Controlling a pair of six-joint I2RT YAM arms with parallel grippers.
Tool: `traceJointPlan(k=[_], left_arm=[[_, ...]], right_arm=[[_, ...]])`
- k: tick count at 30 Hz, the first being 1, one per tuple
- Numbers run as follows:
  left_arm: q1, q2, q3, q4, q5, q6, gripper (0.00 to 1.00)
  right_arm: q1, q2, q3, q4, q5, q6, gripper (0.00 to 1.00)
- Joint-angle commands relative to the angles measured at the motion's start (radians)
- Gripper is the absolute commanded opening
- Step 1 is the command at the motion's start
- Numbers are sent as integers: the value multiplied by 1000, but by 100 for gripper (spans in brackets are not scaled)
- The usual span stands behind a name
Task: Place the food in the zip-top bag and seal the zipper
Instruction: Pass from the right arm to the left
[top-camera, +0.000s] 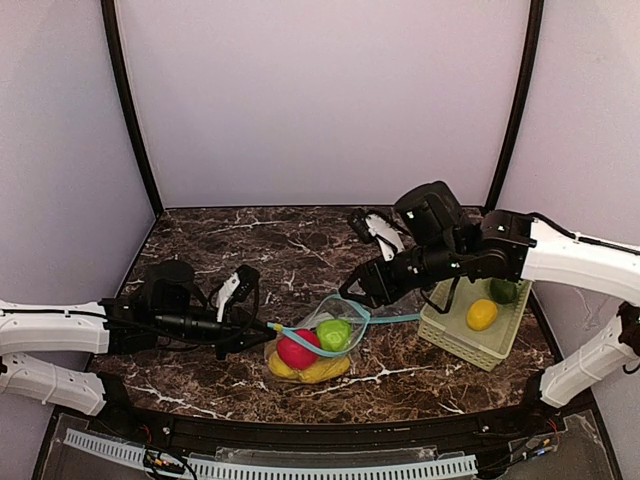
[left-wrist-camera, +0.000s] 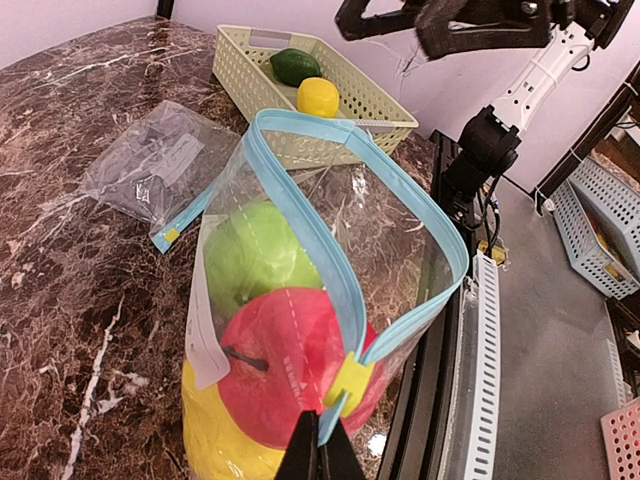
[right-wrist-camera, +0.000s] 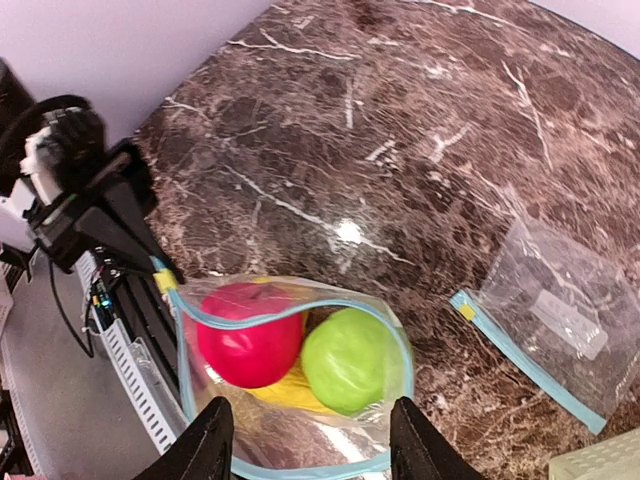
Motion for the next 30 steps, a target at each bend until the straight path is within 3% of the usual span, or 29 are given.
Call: traceJointPlan(k=[1,6,14,30], left_arm=[[-4,-33,28,-23,22,0,1],[-5,-65,20,-17,24,-14,1],[-4,-83,17,-27,34,-22,1],[-5,-83,20,-26,44,-26,1]], right_arm=[[84,12,54,65,-32,-161,50],[172,111,94,172,-99,-242,43],[182,227,118,302,-151,-308,35],[167,314,156,318,-213,-385,30]])
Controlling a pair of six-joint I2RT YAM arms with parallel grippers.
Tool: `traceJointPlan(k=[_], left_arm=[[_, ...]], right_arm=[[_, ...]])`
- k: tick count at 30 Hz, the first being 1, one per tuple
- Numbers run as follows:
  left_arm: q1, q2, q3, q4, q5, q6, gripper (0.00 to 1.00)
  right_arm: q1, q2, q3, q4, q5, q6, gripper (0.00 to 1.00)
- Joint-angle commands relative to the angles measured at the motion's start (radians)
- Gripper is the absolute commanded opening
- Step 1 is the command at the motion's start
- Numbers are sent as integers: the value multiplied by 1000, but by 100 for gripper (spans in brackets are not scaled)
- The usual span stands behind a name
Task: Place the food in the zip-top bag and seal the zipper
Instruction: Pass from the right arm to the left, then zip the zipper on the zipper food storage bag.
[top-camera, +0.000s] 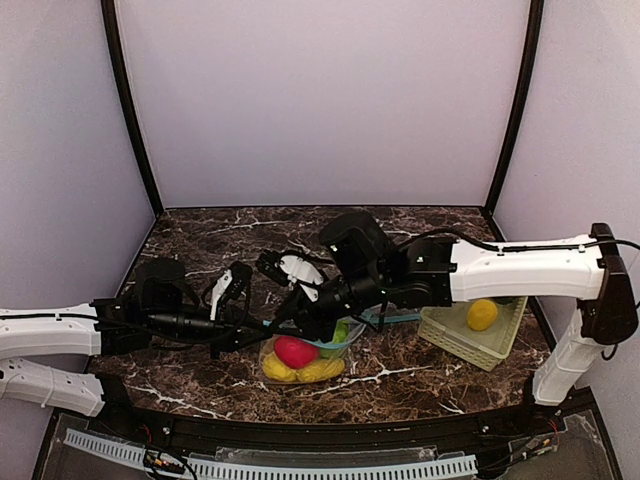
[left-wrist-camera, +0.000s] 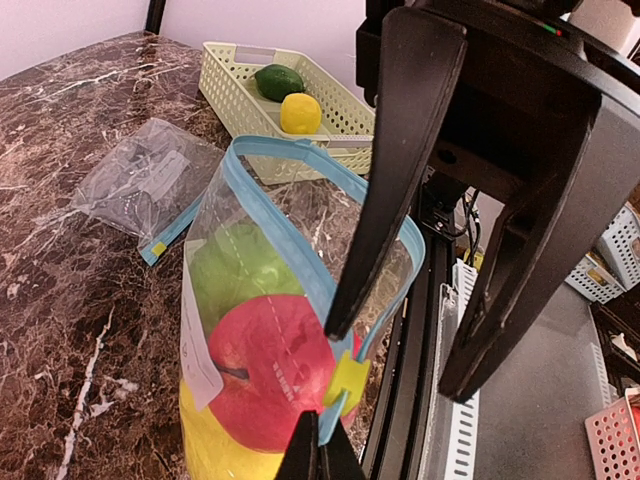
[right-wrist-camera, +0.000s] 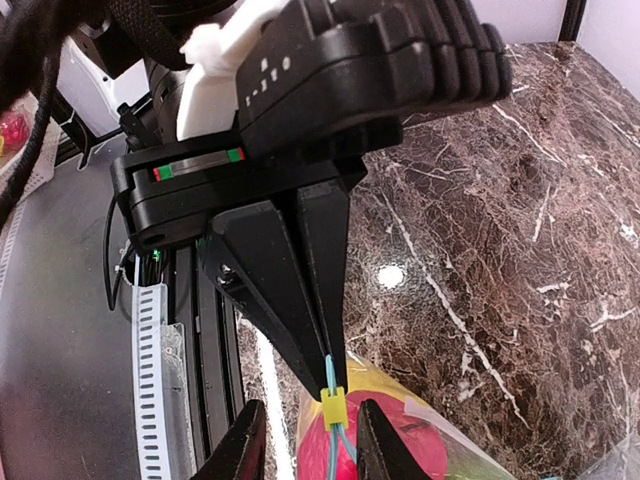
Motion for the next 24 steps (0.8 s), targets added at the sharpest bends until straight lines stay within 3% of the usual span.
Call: traceJointPlan(k=[1,7,16,24], left_arm=[[-5,-19,21,-4,17,-6,1],[-5,-21,21,-13,18,-3,1],[-5,-28,21,-13,9,-6,1],[-4,-39,10,-8,-43,-15,1]], right_arm=[[-7,33,31,27,-43,-21,29],[-16,52,32,25,-39,-23,23],[-26,66,31,26,-47,-26,1],[-31,48,15,27,-34,-29,0]])
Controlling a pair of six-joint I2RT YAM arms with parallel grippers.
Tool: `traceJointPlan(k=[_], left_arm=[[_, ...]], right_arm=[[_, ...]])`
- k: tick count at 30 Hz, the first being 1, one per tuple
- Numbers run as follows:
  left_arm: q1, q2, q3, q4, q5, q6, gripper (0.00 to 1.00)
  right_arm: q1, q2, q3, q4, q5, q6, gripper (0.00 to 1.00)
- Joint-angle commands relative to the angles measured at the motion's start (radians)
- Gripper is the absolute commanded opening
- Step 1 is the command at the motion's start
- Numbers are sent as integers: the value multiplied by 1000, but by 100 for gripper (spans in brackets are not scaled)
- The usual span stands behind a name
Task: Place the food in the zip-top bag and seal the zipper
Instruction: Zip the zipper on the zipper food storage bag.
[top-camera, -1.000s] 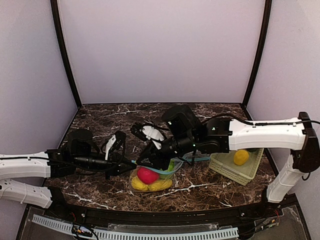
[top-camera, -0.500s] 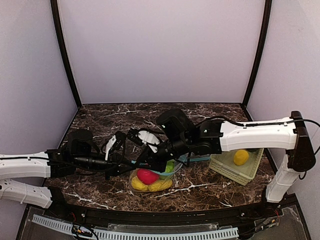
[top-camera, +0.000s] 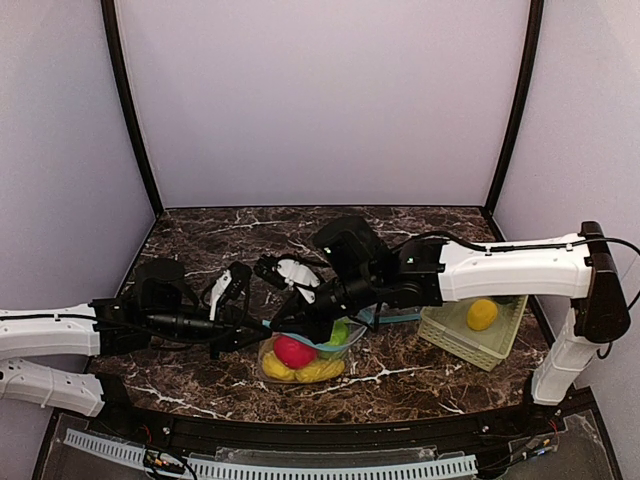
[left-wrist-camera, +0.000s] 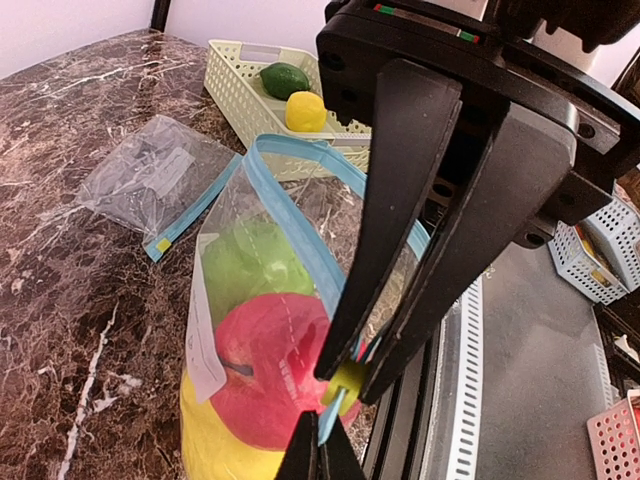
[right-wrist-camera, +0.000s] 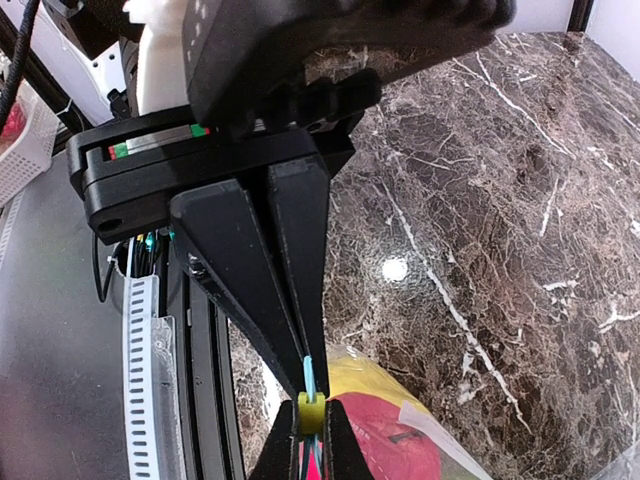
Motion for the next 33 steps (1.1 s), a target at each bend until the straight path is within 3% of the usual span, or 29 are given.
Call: traceJointPlan(k=[1,33], left_arm=[[-5,-37,5,6,-49,-18,1],[27,-73,39,-92,-243,-96,1]], right_arm=[[-10,-3,7,16,10,-3,0],[-59,-165,-166,-44,97,44,0]])
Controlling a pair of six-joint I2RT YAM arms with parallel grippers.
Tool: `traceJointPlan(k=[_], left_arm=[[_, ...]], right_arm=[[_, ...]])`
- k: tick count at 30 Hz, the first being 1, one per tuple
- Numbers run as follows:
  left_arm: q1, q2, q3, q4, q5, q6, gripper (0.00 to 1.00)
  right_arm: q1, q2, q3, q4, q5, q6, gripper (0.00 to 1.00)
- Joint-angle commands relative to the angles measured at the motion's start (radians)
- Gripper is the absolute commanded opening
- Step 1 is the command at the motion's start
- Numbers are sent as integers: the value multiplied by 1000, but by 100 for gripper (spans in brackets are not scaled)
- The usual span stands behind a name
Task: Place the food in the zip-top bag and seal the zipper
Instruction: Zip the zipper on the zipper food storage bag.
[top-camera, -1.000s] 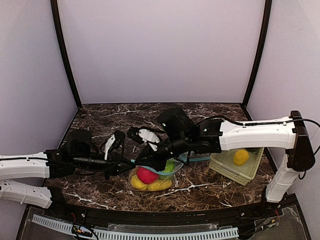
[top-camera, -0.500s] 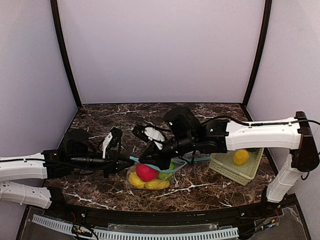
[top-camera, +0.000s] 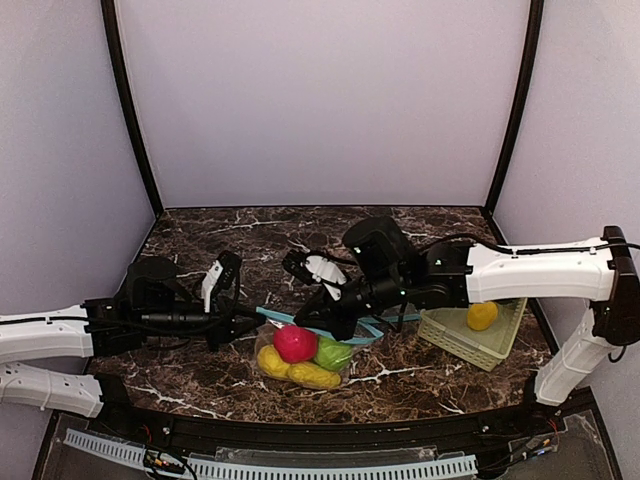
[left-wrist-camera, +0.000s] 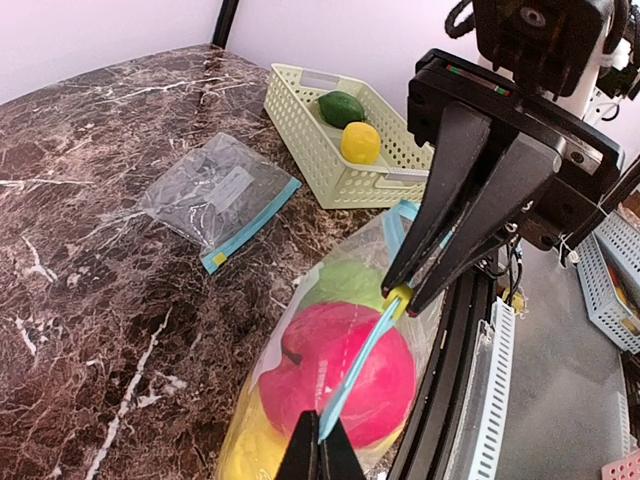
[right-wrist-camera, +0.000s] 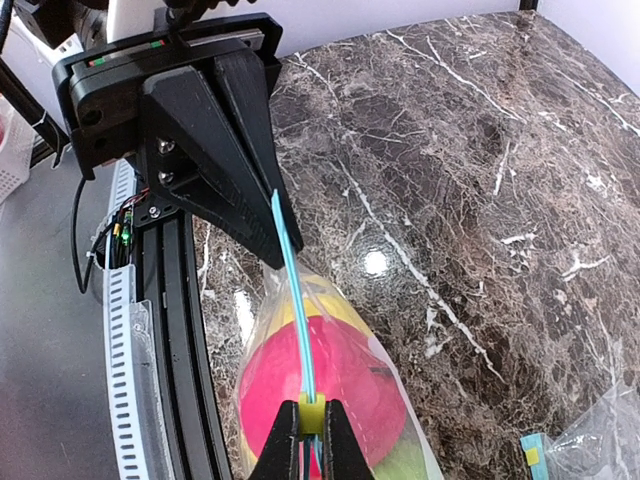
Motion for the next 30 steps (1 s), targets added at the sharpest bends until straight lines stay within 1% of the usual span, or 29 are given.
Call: traceJointPlan(k=[1,30], left_arm=[[33,-15,33,-65,-72,-31,1],[153,-31,9,-85,-57,-98,1]], right_arm=[[-19,-38,-24,-67,43,25,0],[-29,-86,-88,-131,97,80,0]])
